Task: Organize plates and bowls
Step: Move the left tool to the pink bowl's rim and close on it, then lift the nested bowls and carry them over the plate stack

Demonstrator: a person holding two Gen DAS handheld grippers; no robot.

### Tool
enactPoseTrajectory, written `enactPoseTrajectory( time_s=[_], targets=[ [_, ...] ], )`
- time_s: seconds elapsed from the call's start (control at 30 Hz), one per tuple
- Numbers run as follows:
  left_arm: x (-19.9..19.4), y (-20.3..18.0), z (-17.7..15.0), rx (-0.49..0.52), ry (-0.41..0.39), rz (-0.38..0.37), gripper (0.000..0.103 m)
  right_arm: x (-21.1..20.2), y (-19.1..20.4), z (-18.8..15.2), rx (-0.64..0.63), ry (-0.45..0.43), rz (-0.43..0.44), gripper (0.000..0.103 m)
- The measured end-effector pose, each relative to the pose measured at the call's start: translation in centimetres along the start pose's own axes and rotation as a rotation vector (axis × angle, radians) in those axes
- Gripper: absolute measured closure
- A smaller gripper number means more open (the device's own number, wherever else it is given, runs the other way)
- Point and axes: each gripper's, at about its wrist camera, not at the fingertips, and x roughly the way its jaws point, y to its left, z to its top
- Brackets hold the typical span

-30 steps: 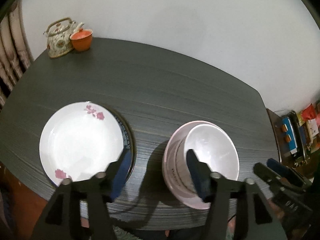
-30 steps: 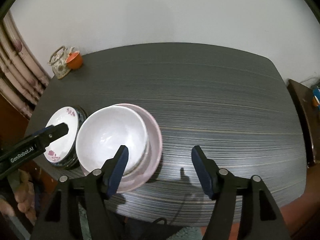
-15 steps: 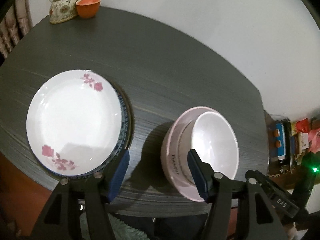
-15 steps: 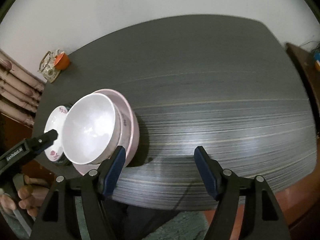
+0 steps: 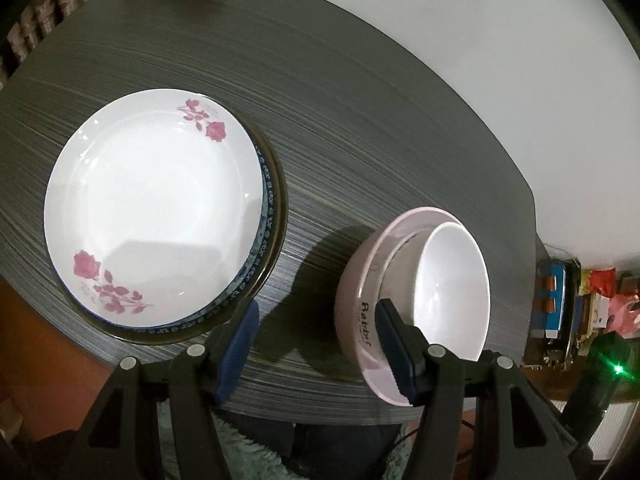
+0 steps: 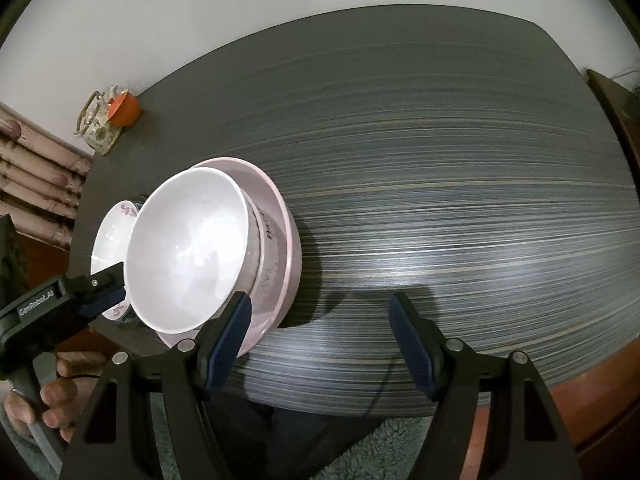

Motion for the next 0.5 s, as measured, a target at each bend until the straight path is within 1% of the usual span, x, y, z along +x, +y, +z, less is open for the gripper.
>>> enactPoseTrajectory(
  time_s=[0.2,0.3,0.37,0.5],
  targets=[
    [0.2,-0.1,-0.1,-0.001,-0.001,0.008,0.042,0.3,0.1,0.2,0.015,0.0,0.011,0.035],
    [0.3,0.1,-0.1,-0.018,0.003,0.003,0.043,0.6,0.0,0.3,0.034,0.006,0.021,0.039],
    [0.3,0.4,0.0,-0.028,0.0,0.001,0.043,0.8,-0.2,0.4,0.045,0.014,0.024,0.045],
    [0.4,0.8,0.2,-0.05,0.012,0.002,0.043,1.0,-0.5,0.4,0.065,0.021,0.025,0.049]
  ],
)
